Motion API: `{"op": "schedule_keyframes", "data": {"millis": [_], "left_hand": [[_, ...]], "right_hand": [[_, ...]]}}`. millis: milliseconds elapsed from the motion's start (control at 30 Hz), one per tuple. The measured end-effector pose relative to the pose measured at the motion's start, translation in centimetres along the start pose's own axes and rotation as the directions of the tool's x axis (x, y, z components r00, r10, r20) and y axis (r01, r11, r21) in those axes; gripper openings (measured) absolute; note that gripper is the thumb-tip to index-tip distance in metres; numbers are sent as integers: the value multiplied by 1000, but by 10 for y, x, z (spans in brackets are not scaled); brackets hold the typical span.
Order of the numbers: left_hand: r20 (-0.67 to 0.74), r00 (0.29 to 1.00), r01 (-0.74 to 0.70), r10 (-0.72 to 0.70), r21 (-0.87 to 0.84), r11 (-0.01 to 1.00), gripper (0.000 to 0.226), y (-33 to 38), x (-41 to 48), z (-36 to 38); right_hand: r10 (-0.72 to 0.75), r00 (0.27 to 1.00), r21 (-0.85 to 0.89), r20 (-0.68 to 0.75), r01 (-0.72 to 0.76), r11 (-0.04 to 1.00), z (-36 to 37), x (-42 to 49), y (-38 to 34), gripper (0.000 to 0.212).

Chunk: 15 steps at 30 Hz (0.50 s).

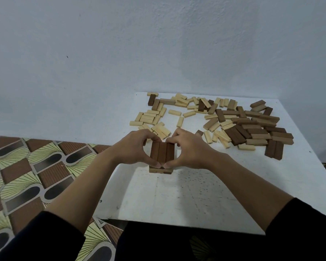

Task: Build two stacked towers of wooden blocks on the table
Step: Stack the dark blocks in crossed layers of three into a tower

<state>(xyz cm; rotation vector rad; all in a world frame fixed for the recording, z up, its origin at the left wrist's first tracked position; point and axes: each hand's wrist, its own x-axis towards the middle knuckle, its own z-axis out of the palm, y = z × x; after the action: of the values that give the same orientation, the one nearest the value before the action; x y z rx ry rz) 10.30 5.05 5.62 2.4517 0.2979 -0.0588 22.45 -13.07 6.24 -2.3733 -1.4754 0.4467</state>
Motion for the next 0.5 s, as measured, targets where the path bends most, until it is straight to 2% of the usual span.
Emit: {"op": "schedule_keyframes", "data": {"millis": [500], "left_hand": [[4,1000,3,-3,-8,1000,75,-5,0,2]], "right_hand": [[0,1000,-5,-13,-1,1000,0,-3,0,63]]}}
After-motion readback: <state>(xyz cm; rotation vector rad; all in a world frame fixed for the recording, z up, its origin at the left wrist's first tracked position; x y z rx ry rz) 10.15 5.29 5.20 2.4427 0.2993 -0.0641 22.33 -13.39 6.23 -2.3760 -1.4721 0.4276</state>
